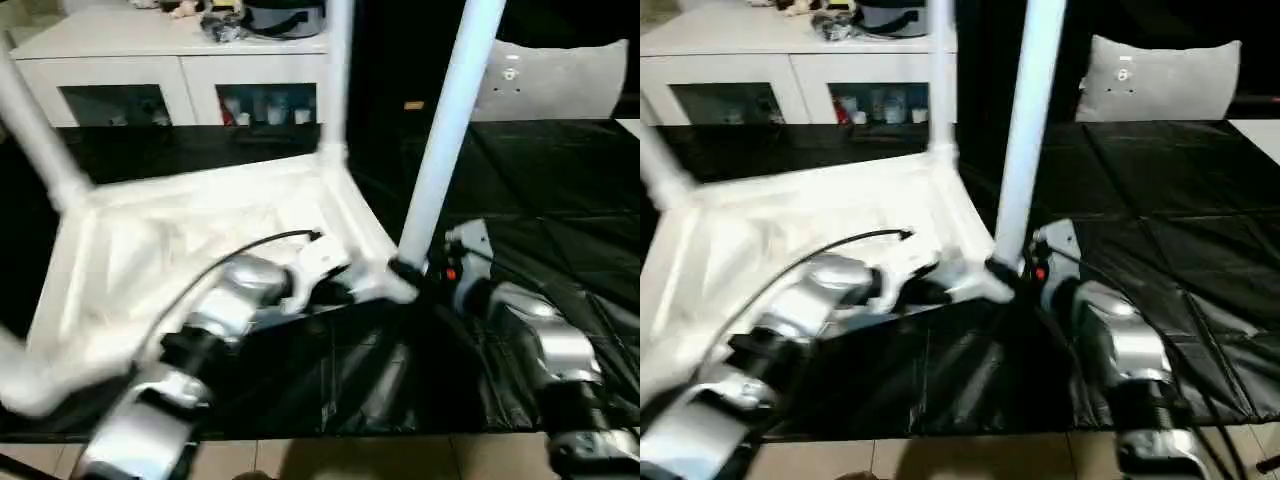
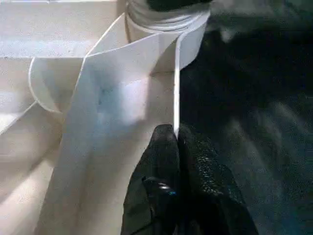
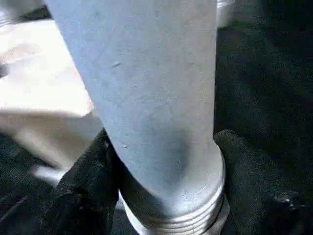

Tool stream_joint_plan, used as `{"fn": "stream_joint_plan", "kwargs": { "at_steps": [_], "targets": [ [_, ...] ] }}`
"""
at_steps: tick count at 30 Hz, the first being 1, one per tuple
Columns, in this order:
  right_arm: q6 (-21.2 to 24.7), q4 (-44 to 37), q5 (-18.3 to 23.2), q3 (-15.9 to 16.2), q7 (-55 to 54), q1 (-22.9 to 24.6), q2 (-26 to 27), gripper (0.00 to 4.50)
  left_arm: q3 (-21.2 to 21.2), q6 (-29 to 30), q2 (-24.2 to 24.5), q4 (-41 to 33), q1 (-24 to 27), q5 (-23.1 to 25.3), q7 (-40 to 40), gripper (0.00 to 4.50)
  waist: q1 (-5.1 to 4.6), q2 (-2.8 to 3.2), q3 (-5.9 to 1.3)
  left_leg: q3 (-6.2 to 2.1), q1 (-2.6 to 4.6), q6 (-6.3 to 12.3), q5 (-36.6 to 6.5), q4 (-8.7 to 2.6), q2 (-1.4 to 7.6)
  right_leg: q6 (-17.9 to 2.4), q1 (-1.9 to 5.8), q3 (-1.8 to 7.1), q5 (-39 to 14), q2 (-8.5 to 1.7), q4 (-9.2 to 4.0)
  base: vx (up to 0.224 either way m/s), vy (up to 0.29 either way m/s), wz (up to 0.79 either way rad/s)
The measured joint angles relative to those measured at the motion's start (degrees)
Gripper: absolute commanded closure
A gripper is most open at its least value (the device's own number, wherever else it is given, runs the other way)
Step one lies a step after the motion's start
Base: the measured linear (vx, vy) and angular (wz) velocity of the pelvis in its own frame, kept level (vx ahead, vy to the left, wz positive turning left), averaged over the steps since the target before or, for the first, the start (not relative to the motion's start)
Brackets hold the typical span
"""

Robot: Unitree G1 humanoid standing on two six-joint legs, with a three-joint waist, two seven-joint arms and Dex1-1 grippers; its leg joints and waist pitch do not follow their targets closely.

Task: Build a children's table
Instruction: Rotate leg to tighten

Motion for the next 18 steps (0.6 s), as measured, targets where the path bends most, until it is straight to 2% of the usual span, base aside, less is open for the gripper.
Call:
{"fn": "stream_joint_plan", "kwargs": {
  "at_steps": [2,6,7,11,13,16,18],
  "targets": [
    [-0.8,0.2,0.0,-0.3,-0.7,0.0,0.4,1.21,0.0,0.2,-0.3,-0.2,0.0,0.0,0.4,4.5,0.11,0.01,0.0,0.0,0.0,0.0,0.0,-0.12,0.0,0.0,-0.03,-0.01,0.0,0.01,0.0,0.0,0.0,0.0],
    [-2.0,0.0,-0.6,-0.3,-0.9,0.2,0.9,0.98,-0.8,-0.4,-0.1,-1.6,0.4,0.9,0.2,4.5,0.47,0.01,0.0,-0.01,-0.05,-0.01,0.0,-0.38,0.02,0.0,-0.13,-0.06,0.1,0.04,0.01,0.0,0.0,0.0],
    [-2.5,-0.3,-0.7,-0.3,-0.7,0.6,0.9,0.75,-0.9,-0.6,-0.1,-1.7,0.5,0.9,0.1,4.5,0.53,0.01,-0.01,-0.01,-0.06,-0.01,0.0,-0.44,0.02,0.0,-0.15,-0.07,0.1,0.04,0.0,0.0,0.0,0.0],
    [-4.7,-0.9,-0.7,-0.2,1.1,1.7,0.1,0.52,-1.2,-1.2,0.4,-2.2,0.5,0.8,0.1,4.5,0.59,0.05,-0.01,-0.01,-0.23,-0.01,0.0,-0.5,0.02,0.0,-0.34,-0.09,0.1,0.04,0.0,0.0,0.0,0.0],
    [-6.0,-1.0,-0.6,-0.1,2.6,2.5,-0.7,0.24,-1.4,-2.2,0.9,-2.1,0.6,0.8,-0.1,4.5,0.6,0.05,0.0,-0.01,-0.3,-0.01,0.0,-0.49,0.01,0.0,-0.4,-0.09,0.1,0.04,0.0,0.0,0.0,0.0],
    [-7.4,-2.1,1.3,0.2,10.5,4.5,-4.9,0.04,-2.2,-8.5,3.6,-1.5,1.3,0.3,-3.4,4.5,0.7,0.19,0.12,-0.01,-0.41,0.0,0.0,-0.49,0.02,0.0,-0.46,-0.11,0.1,0.04,-0.03,0.0,0.0,0.0],
    [-7.4,-2.4,1.5,0.4,13.2,4.8,-5.9,0.04,-2.3,-10.0,4.7,-1.4,1.4,0.3,-4.7,4.5,0.67,0.24,0.13,-0.02,-0.47,0.0,0.0,-0.47,0.05,0.0,-0.54,-0.13,0.1,0.07,0.01,0.0,0.0,0.0]
  ]
}}
